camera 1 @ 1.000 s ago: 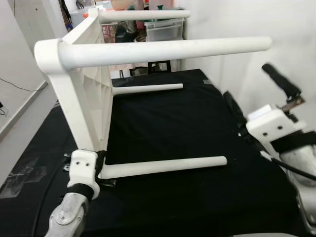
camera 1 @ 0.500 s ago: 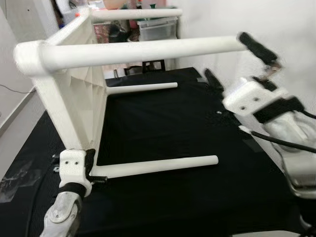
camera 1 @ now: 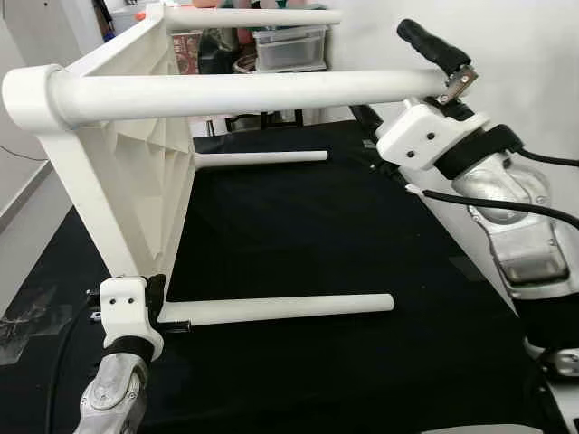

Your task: Building children table

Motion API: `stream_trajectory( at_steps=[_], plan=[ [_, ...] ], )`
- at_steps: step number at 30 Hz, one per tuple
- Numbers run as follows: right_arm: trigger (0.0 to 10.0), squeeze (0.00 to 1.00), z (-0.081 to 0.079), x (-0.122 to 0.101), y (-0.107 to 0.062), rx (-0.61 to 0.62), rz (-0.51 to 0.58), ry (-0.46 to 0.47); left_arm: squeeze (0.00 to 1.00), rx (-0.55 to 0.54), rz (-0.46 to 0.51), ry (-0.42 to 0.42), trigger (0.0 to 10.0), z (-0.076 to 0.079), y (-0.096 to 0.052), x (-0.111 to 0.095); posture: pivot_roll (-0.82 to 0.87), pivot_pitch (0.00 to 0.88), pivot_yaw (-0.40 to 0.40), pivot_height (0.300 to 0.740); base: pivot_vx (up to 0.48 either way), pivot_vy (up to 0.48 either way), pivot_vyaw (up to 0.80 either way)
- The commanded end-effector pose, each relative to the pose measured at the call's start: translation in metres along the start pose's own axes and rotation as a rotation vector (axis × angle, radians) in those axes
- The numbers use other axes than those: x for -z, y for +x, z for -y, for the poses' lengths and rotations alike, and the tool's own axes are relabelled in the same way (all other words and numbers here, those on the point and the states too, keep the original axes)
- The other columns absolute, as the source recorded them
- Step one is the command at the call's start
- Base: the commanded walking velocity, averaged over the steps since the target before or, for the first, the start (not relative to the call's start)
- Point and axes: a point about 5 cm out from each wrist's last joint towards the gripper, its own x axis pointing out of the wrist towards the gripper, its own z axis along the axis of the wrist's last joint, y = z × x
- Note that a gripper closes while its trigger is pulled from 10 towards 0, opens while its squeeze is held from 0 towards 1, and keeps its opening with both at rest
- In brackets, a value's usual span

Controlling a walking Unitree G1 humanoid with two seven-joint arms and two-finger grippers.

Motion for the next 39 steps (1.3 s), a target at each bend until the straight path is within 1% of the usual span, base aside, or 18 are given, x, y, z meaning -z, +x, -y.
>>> stream_trajectory(
  at_steps=[1, 10, 12, 16, 17, 18, 19, 20, 22, 23, 24, 25, 26, 28, 29, 34, 36, 39],
  plan=[
    [10.0, 0.00, -0.002, -0.004, 0.005, -0.014, 0.026, -0.002, 0.00, -0.053, -0.015, 0.001, 10.0, -0.010, 0.001, 0.004, -0.06, 0.000, -0.001, 0.740, 0.000, 0.000, 0.00],
    [10.0, 0.00, -0.001, -0.006, 0.006, 0.000, 0.032, 0.000, 0.00, -0.065, -0.004, 0.003, 10.0, -0.015, 0.004, 0.003, -0.07, 0.000, 0.000, 0.740, 0.000, 0.000, 0.00],
    [10.0, 0.00, -0.001, -0.007, 0.003, 0.016, 0.023, 0.000, 0.00, -0.071, 0.004, 0.007, 10.0, -0.018, 0.008, 0.001, -0.08, 0.000, 0.005, 0.740, 0.000, 0.000, 0.00],
    [10.0, 0.00, 0.000, -0.007, -0.001, 0.027, 0.014, 0.001, 0.00, -0.075, 0.010, 0.012, 10.0, -0.020, 0.011, 0.000, -0.08, 0.000, 0.008, 0.740, 0.000, 0.000, 0.00],
    [9.0, 0.00, 0.000, -0.007, -0.002, 0.029, 0.010, 0.002, 0.00, -0.076, 0.010, 0.013, 10.0, -0.021, 0.012, 0.000, -0.09, 0.000, 0.013, 0.740, 0.000, 0.000, 0.00],
    [4.2, 0.00, 0.000, -0.007, -0.003, 0.030, 0.004, 0.002, 0.00, -0.071, 0.010, 0.016, 10.0, -0.022, 0.013, 0.001, -0.09, 0.000, 0.013, 0.740, 0.000, 0.000, 0.00],
    [0.0, 0.00, 0.001, -0.006, -0.004, 0.030, 0.002, 0.002, 0.00, -0.043, 0.002, 0.012, 10.0, -0.020, 0.016, 0.003, -0.09, 0.000, 0.011, 0.740, 0.000, 0.000, 0.00],
    [0.0, 0.00, 0.001, -0.006, -0.004, 0.030, 0.002, 0.002, 0.00, -0.043, 0.002, 0.012, 10.0, -0.020, 0.016, 0.003, -0.09, 0.000, 0.011, 0.740, 0.000, 0.000, 0.00],
    [0.0, 0.00, 0.001, -0.006, -0.004, 0.031, 0.001, 0.002, 0.00, -0.009, -0.008, 0.006, 10.0, -0.018, 0.018, 0.005, -0.09, 0.000, 0.011, 0.740, 0.000, 0.000, 0.00],
    [0.0, 0.00, 0.001, -0.006, -0.004, 0.030, 0.002, 0.001, 0.00, 0.040, -0.023, -0.001, 10.0, -0.013, 0.020, 0.008, -0.09, 0.000, 0.008, 0.740, 0.000, 0.000, 0.00],
    [0.0, 0.00, 0.001, -0.006, -0.004, 0.030, 0.002, 0.001, 0.00, 0.040, -0.023, -0.001, 10.0, -0.013, 0.020, 0.008, -0.09, 0.000, 0.008, 0.740, 0.000, 0.000, 0.00],
    [0.0, 0.00, 0.001, -0.006, -0.004, 0.030, 0.001, 0.001, 0.00, 0.073, -0.033, -0.006, 10.0, -0.010, 0.021, 0.010, -0.09, 0.000, 0.008, 0.740, 0.000, 0.000, 0.00],
    [0.0, 0.00, 0.002, -0.006, -0.004, 0.030, 0.000, -0.001, 0.00, 0.157, -0.062, -0.021, 10.0, -0.003, 0.025, 0.013, -0.09, 0.000, 0.008, 0.740, 0.000, 0.000, 0.00],
    [0.0, 0.00, 0.002, -0.006, -0.004, 0.030, -0.001, -0.001, 0.00, 0.172, -0.067, -0.024, 10.0, -0.002, 0.025, 0.014, -0.09, 0.000, 0.008, 0.740, 0.000, 0.000, 0.00],
    [0.0, 0.00, 0.003, -0.006, -0.004, 0.031, 0.000, -0.003, 0.00, 0.187, -0.078, -0.025, 10.0, -0.002, 0.028, 0.016, -0.10, 0.000, 0.010, 0.740, 0.000, 0.000, 0.00],
    [0.0, 0.00, 0.005, -0.005, -0.004, 0.033, -0.007, -0.008, 0.00, 0.187, -0.102, -0.022, 10.0, -0.009, 0.035, 0.021, -0.10, 0.000, 0.014, 0.740, 0.000, 0.000, 0.00],
    [0.0, 0.00, 0.006, -0.005, -0.005, 0.034, -0.010, -0.011, 0.00, 0.169, -0.108, -0.033, 10.0, -0.015, 0.038, 0.023, -0.11, 0.000, 0.014, 0.740, 0.000, 0.000, 0.00],
    [0.0, 0.00, 0.008, -0.004, -0.006, 0.033, -0.017, -0.015, 0.00, 0.095, -0.125, -0.084, 10.0, -0.030, 0.042, 0.029, -0.11, 0.000, 0.017, 0.740, 0.000, 0.000, 0.00]
  ],
)
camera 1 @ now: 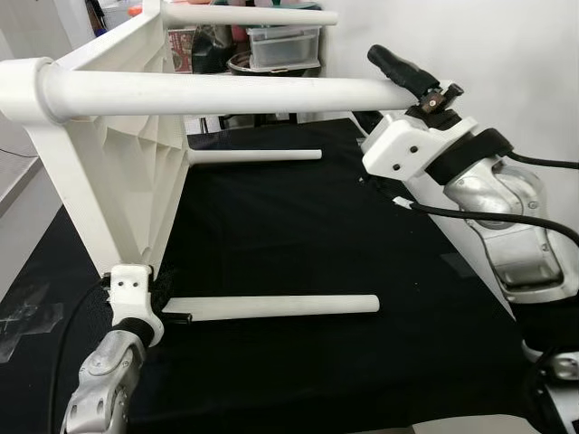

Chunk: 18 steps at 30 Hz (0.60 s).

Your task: Building children table

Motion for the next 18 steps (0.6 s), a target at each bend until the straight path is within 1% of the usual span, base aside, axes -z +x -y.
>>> stream_trajectory(
  at_steps=[1, 3, 4, 5, 7, 8, 10, 12, 14, 15, 16, 17, 18],
  plan=[
    [0.0, 0.00, 0.007, 0.000, 0.000, 0.052, 0.000, 0.050, 0.00, -0.047, -0.003, -0.024, 10.0, -0.013, 0.000, 0.002, -0.11, 0.000, 0.017, 0.740, 0.000, 0.000, 0.00],
    [0.0, 0.00, 0.008, 0.001, -0.001, 0.053, -0.010, 0.046, 0.00, -0.098, -0.008, -0.055, 10.0, -0.027, 0.000, 0.004, -0.11, 0.000, 0.018, 0.740, 0.000, 0.000, 0.00],
    [0.0, 0.00, 0.008, 0.001, -0.001, 0.053, -0.010, 0.046, 0.00, -0.098, -0.008, -0.055, 10.0, -0.027, 0.000, 0.004, -0.11, 0.000, 0.018, 0.740, 0.000, 0.000, 0.00],
    [0.0, 0.00, 0.009, 0.002, -0.001, 0.054, -0.017, 0.043, 0.00, -0.125, -0.009, -0.067, 10.0, -0.035, 0.000, 0.005, -0.11, 0.000, 0.018, 0.740, 0.000, 0.000, 0.00],
    [0.0, 0.00, 0.009, 0.004, -0.001, 0.053, -0.030, 0.042, 0.00, -0.162, 0.012, -0.054, 10.0, -0.050, 0.000, -0.003, -0.11, 0.000, 0.018, 0.740, 0.000, 0.000, 0.00],
    [0.0, 0.00, 0.009, 0.004, -0.001, 0.053, -0.030, 0.042, 0.00, -0.162, 0.012, -0.054, 10.0, -0.050, 0.000, -0.003, -0.11, 0.000, 0.018, 0.740, 0.000, 0.000, 0.00],
    [0.0, 0.00, 0.009, 0.009, -0.002, 0.051, -0.055, 0.042, 0.00, -0.200, 0.055, -0.038, 10.0, -0.066, 0.001, -0.019, -0.10, 0.000, 0.015, 0.740, 0.000, 0.000, 0.00],
    [0.0, 0.00, 0.009, 0.014, -0.002, 0.052, -0.089, 0.047, 0.00, -0.219, 0.098, -0.027, 10.0, -0.076, 0.002, -0.033, -0.10, 0.000, 0.013, 0.740, 0.000, 0.000, 0.00],
    [0.0, 0.00, 0.008, 0.021, -0.003, 0.051, -0.129, 0.054, 0.00, -0.224, 0.133, -0.019, 10.0, -0.079, 0.003, -0.045, -0.09, 0.000, 0.012, 0.740, 0.000, 0.000, 0.00],
    [0.0, 0.00, 0.008, 0.021, -0.003, 0.051, -0.129, 0.054, 0.00, -0.224, 0.133, -0.019, 10.0, -0.079, 0.003, -0.045, -0.09, 0.000, 0.012, 0.740, 0.000, 0.000, 0.00],
    [0.0, 0.00, 0.007, 0.030, -0.004, 0.059, -0.181, 0.078, 0.00, -0.219, 0.172, -0.010, 10.0, -0.080, 0.004, -0.059, -0.09, 0.000, 0.011, 0.740, 0.000, 0.000, 0.00],
    [0.0, 0.00, 0.007, 0.035, -0.005, 0.064, -0.217, 0.096, 0.00, -0.214, 0.198, -0.004, 10.0, -0.080, 0.005, -0.068, -0.09, 0.000, 0.011, 0.740, 0.000, 0.000, 0.00],
    [0.0, 0.00, 0.005, 0.047, -0.007, 0.083, -0.290, 0.151, 0.00, -0.193, 0.255, 0.021, 10.0, -0.079, 0.007, -0.089, -0.08, 0.000, 0.006, 0.740, 0.000, 0.000, 0.00]
  ],
)
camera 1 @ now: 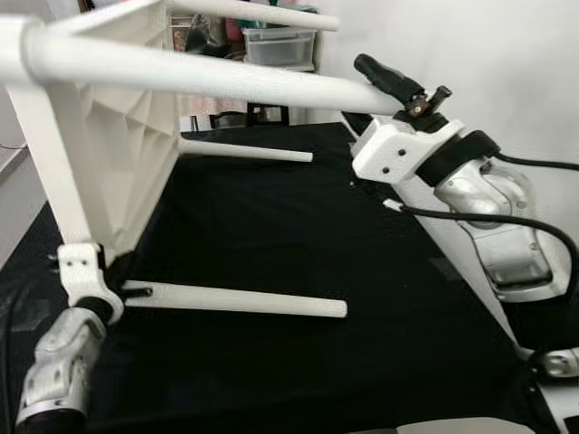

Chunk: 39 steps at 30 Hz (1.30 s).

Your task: Building children table

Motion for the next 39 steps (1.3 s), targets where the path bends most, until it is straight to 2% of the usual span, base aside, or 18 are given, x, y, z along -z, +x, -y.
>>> stream_trajectory(
  at_steps=[1, 3, 5, 6, 7, 11, 14, 17, 21, 28, 29, 30, 31, 32, 33, 34, 36, 39],
  plan=[
    [0.0, 0.00, 0.010, 0.047, -0.011, 0.119, -0.270, 0.162, 0.00, -0.094, 0.173, 0.046, 10.0, -0.028, 0.000, -0.054, -0.08, 0.000, 0.006, 0.740, 0.000, 0.000, 0.00],
    [0.0, 0.00, 0.005, 0.065, -0.015, 0.157, -0.373, 0.266, 0.00, -0.043, 0.280, 0.099, 10.0, -0.024, 0.006, -0.097, -0.07, 0.000, 0.003, 0.740, 0.000, 0.000, 0.00],
    [0.0, 0.00, 0.004, 0.066, -0.016, 0.160, -0.381, 0.274, 0.00, -0.039, 0.289, 0.104, 10.0, -0.024, 0.006, -0.101, -0.07, 0.000, 0.003, 0.740, 0.000, 0.000, 0.00],
    [0.0, 0.00, -0.003, 0.072, -0.018, 0.175, -0.431, 0.378, 0.00, -0.007, 0.335, 0.144, 10.0, -0.022, 0.009, -0.123, -0.04, 0.000, -0.003, 0.740, 0.000, 0.000, 0.00],
    [0.0, 0.00, -0.003, 0.072, -0.018, 0.175, -0.431, 0.378, 0.00, -0.007, 0.335, 0.144, 10.0, -0.022, 0.009, -0.123, -0.04, 0.000, -0.003, 0.740, 0.000, 0.000, 0.00],
    [0.0, 0.00, -0.067, 0.084, -0.030, 0.148, -0.636, 0.829, 0.00, 0.133, 0.543, 0.312, 10.0, -0.007, 0.013, -0.232, 0.00, 0.000, 0.001, 0.740, 0.000, 0.000, 0.00],
    [0.0, 0.00, -0.082, 0.082, -0.032, 0.136, -0.672, 0.918, 0.00, 0.159, 0.571, 0.328, 10.0, -0.003, 0.012, -0.249, 0.00, 0.000, 0.001, 0.740, 0.000, 0.000, 0.00],
    [0.0, 0.00, -0.140, 0.086, -0.045, 0.077, -0.817, 1.078, 0.00, 0.271, 0.621, 0.375, 10.0, 0.022, 0.012, -0.281, 0.02, 0.000, 0.013, 0.740, 0.000, 0.000, 0.00],
    [0.0, 0.00, -0.170, 0.096, -0.053, 0.056, -0.861, 1.055, 0.00, 0.388, 0.583, 0.343, 10.0, 0.049, 0.017, -0.268, 0.03, 0.000, 0.033, 0.740, 0.000, 0.000, 0.00],
    [0.0, 0.00, -0.171, 0.111, -0.063, 0.110, -0.901, 0.991, 0.00, 0.547, 0.410, 0.248, 10.0, 0.084, 0.016, -0.202, 0.05, 0.000, 0.050, 0.740, 0.000, 0.000, 0.00],
    [1.9, 0.00, -0.172, 0.112, -0.066, 0.109, -0.912, 0.973, 0.00, 0.576, 0.367, 0.220, 10.0, 0.091, 0.013, -0.186, 0.04, 0.000, 0.055, 0.740, 0.000, 0.000, 0.00],
    [6.0, 0.00, -0.172, 0.113, -0.067, 0.109, -0.922, 0.962, 0.00, 0.596, 0.338, 0.200, 10.0, 0.095, 0.011, -0.177, 0.04, 0.000, 0.055, 0.740, 0.000, 0.000, 0.00],
    [6.0, 0.00, -0.172, 0.113, -0.067, 0.109, -0.922, 0.962, 0.00, 0.596, 0.338, 0.200, 10.0, 0.095, 0.011, -0.177, 0.04, 0.000, 0.055, 0.740, 0.000, 0.000, 0.00],
    [10.0, 0.52, -0.173, 0.112, -0.069, 0.097, -0.915, 0.969, 0.00, 0.616, 0.301, 0.162, 10.0, 0.101, 0.008, -0.162, 0.04, 0.000, 0.060, 0.740, 0.000, 0.000, 0.00],
    [10.0, 0.52, -0.173, 0.112, -0.069, 0.097, -0.915, 0.969, 0.00, 0.616, 0.301, 0.162, 10.0, 0.101, 0.008, -0.162, 0.04, 0.000, 0.060, 0.740, 0.000, 0.000, 0.00],
    [10.0, 1.00, -0.174, 0.110, -0.070, 0.096, -0.906, 0.985, 0.91, 0.630, 0.274, 0.129, 10.0, 0.105, 0.006, -0.151, 0.03, 0.000, 0.061, 0.740, 0.000, 0.000, 0.00],
    [10.0, 1.00, -0.174, 0.107, -0.070, 0.100, -0.869, 1.008, 1.00, 0.634, 0.238, 0.107, 10.0, 0.107, 0.004, -0.137, 0.03, 0.000, 0.064, 0.740, 0.000, 0.000, 0.00],
    [10.0, 1.00, -0.172, 0.096, -0.074, 0.126, -0.770, 1.032, 1.00, 0.622, 0.156, 0.081, 10.0, 0.107, -0.004, -0.107, 0.01, 0.000, 0.068, 0.740, 0.000, 0.000, 0.00]
  ],
)
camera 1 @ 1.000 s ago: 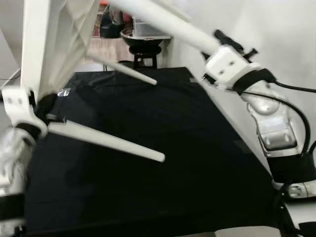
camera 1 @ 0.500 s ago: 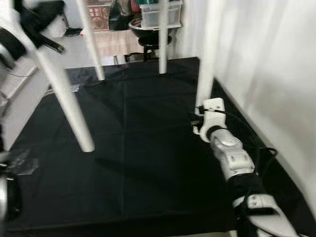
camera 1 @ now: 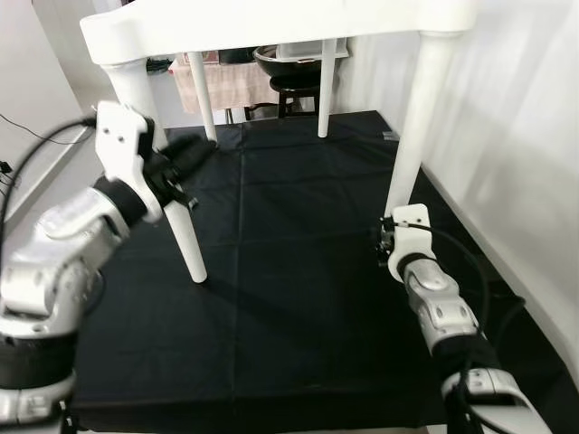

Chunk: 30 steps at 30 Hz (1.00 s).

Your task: Building children table

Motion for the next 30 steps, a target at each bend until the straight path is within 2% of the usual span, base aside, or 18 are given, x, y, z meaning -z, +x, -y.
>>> stream_trajectory(
  at_steps=[1, 2, 4, 6, 7, 9, 11, 12, 13, 14, 15, 16, 17, 18, 25, 27, 28, 30],
  plan=[
    [10.0, 1.00, -0.009, -0.008, -0.009, -0.050, 0.081, 0.024, 1.00, -0.018, -0.064, -0.031, 10.0, 0.005, -0.007, 0.019, 0.01, 0.000, 0.069, 0.740, 0.000, 0.000, 0.00],
    [10.0, 1.00, -0.010, -0.008, -0.016, -0.061, 0.101, 0.030, 1.00, -0.030, -0.083, -0.042, 10.0, 0.007, -0.012, 0.026, 0.01, 0.000, 0.069, 0.740, 0.000, 0.000, 0.00],
    [10.0, 1.00, -0.010, -0.008, -0.016, -0.061, 0.101, 0.030, 1.00, -0.030, -0.083, -0.042, 10.0, 0.007, -0.012, 0.026, 0.01, 0.000, 0.069, 0.740, 0.000, 0.000, 0.00],
    [10.0, 1.00, -0.014, -0.010, -0.041, -0.118, 0.147, 0.056, 1.00, -0.083, -0.156, -0.062, 10.0, 0.014, -0.028, 0.050, -0.01, 0.000, 0.070, 0.740, 0.000, 0.000, 0.00],
    [10.0, 1.00, -0.014, -0.010, -0.041, -0.118, 0.147, 0.056, 1.00, -0.083, -0.156, -0.062, 10.0, 0.014, -0.028, 0.050, -0.01, 0.000, 0.070, 0.740, 0.000, 0.000, 0.00],
    [10.0, 1.00, -0.019, -0.011, -0.066, -0.182, 0.178, 0.063, 1.00, -0.151, -0.218, -0.069, 10.0, 0.022, -0.043, 0.072, -0.03, 0.000, 0.066, 0.740, 0.000, 0.000, 0.00],
    [10.0, 1.00, -0.020, -0.011, -0.072, -0.201, 0.185, 0.065, 1.00, -0.172, -0.232, -0.071, 10.0, 0.025, -0.047, 0.078, -0.03, 0.000, 0.066, 0.740, 0.000, 0.000, 0.00],
    [10.0, 1.00, -0.022, -0.008, -0.079, -0.224, 0.183, 0.061, 1.00, -0.212, -0.257, -0.065, 10.0, 0.031, -0.052, 0.088, -0.04, 0.000, 0.066, 0.740, 0.000, 0.000, 0.00],
    [10.0, 1.00, -0.023, -0.002, -0.083, -0.234, 0.168, 0.038, 0.72, -0.247, -0.294, -0.069, 10.0, 0.037, -0.058, 0.099, -0.04, 0.000, 0.062, 0.740, 0.000, 0.000, 0.00],
    [10.0, 1.00, -0.024, 0.002, -0.085, -0.239, 0.157, 0.021, 0.72, -0.270, -0.318, -0.072, 10.0, 0.042, -0.062, 0.107, -0.04, 0.000, 0.062, 0.740, 0.000, 0.000, 0.00],
    [10.0, 1.00, -0.024, 0.005, -0.085, -0.242, 0.150, 0.007, 0.00, -0.285, -0.333, -0.072, 10.0, 0.046, -0.065, 0.112, -0.04, 0.000, 0.054, 0.740, 0.000, 0.000, 0.00],
    [10.0, 0.00, -0.022, 0.009, -0.083, -0.227, 0.135, -0.017, 0.00, -0.301, -0.346, -0.077, 10.0, 0.047, -0.069, 0.117, -0.03, 0.000, 0.048, 0.740, 0.000, 0.000, 0.00],
    [10.0, 0.00, -0.022, 0.009, -0.083, -0.227, 0.135, -0.017, 0.00, -0.301, -0.346, -0.077, 10.0, 0.047, -0.069, 0.117, -0.03, 0.000, 0.048, 0.740, 0.000, 0.000, 0.00],
    [10.0, 0.00, -0.014, 0.022, -0.073, -0.163, 0.073, -0.105, 0.00, -0.358, -0.347, -0.108, 10.0, 0.044, -0.074, 0.124, -0.03, 0.000, 0.037, 0.740, 0.000, 0.000, 0.00],
    [10.0, 0.00, -0.005, 0.033, -0.061, -0.115, 0.000, -0.134, 0.00, -0.470, -0.391, -0.121, 10.0, 0.031, -0.089, 0.144, -0.03, 0.000, 0.009, 0.740, 0.000, 0.000, 0.00],
    [10.0, 0.00, -0.003, 0.040, -0.054, -0.103, -0.043, -0.142, 0.00, -0.542, -0.439, -0.138, 10.0, 0.024, -0.101, 0.160, -0.02, 0.000, -0.004, 0.740, 0.000, 0.000, 0.00],
    [10.0, 0.00, -0.003, 0.040, -0.054, -0.103, -0.043, -0.142, 0.00, -0.542, -0.439, -0.138, 10.0, 0.024, -0.101, 0.160, -0.02, 0.000, -0.004, 0.740, 0.000, 0.000, 0.00],
    [10.0, 0.00, 0.001, 0.044, -0.049, -0.095, -0.064, -0.161, 0.00, -0.589, -0.493, -0.140, 10.0, 0.020, -0.115, 0.173, -0.01, 0.000, -0.012, 0.740, 0.000, 0.000, 0.00]
  ],
)
